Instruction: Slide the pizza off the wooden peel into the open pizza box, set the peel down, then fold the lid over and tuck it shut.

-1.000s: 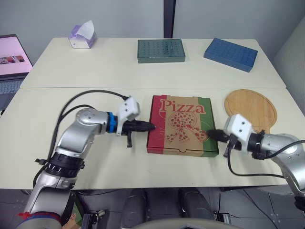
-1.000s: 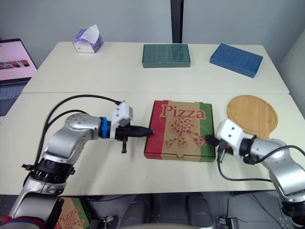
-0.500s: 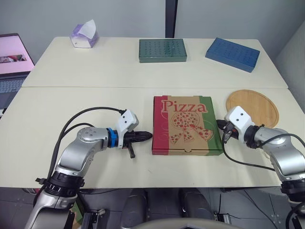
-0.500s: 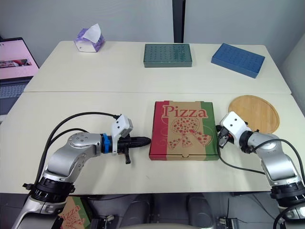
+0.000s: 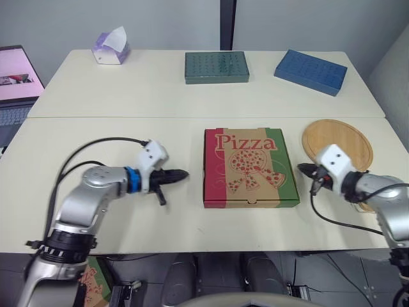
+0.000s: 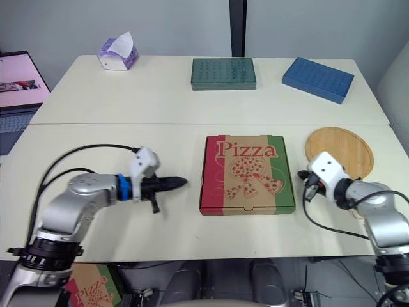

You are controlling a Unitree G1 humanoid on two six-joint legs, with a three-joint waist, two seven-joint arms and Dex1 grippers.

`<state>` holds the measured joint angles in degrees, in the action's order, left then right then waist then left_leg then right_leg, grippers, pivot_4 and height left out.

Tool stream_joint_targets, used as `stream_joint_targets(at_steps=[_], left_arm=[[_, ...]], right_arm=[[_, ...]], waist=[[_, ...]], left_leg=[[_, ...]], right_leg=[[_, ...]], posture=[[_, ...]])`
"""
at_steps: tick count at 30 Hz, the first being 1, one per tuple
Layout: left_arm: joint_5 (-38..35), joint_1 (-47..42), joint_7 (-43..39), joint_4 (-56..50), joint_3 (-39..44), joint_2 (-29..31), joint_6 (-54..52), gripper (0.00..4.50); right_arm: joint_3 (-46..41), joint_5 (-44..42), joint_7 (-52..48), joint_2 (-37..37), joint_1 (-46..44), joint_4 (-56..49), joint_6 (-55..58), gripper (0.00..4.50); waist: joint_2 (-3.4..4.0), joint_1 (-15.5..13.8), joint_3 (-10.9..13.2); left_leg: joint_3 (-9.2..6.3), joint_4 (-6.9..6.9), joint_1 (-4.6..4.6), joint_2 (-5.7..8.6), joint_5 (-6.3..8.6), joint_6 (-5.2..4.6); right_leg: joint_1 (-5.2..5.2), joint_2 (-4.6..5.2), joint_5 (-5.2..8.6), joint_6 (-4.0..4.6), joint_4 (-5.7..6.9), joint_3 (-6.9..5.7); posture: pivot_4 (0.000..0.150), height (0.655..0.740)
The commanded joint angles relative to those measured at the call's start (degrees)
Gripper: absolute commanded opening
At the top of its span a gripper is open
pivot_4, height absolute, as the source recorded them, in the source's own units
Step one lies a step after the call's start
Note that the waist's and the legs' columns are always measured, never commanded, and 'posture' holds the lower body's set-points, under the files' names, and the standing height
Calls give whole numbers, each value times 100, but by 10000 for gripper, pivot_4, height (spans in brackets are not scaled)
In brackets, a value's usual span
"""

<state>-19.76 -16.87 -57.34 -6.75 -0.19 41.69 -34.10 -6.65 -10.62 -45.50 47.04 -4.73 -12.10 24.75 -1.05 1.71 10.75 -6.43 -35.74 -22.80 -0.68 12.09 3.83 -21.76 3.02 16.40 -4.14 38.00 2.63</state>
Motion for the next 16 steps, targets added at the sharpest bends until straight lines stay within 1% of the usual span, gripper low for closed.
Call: stream_joint_targets(at_steps=[1,4,8,12,16], left_arm=[[27,145,8,388,757,493,383,0],[-29,307,49,633,1157,796,375,0],[41,702,135,901,1809,1135,654,0],[-91,1282,184,656,2258,1132,626,0],[-153,1431,228,597,2208,1116,434,0]], right_arm=[[-963,-251,-388,465,383,-149,-216,318],[-1387,-238,-750,815,738,128,-682,318],[-1868,-193,-1181,1283,897,844,-1260,318],[-1907,-388,-1604,1609,672,1375,-1203,318],[-1764,-372,-1729,1671,473,1552,-1251,318]], waist=[[0,5,0],[1,11,1],[2,19,1],[3,25,2],[3,17,2]], left_leg=[[0,1,0,0,0,0],[4,4,2,-1,0,0],[11,4,4,-2,1,0],[17,7,7,-4,1,1],[17,8,6,-4,1,1]], right_leg=[[0,0,1,-2,0,-1],[-1,0,3,-2,-3,1],[0,3,5,-4,-4,4],[-1,6,6,0,-4,6],[-1,6,5,-1,-4,5]], posture=[[1500,7400],[1500,7400],[1500,7400],[1500,7400],[1500,7400]])
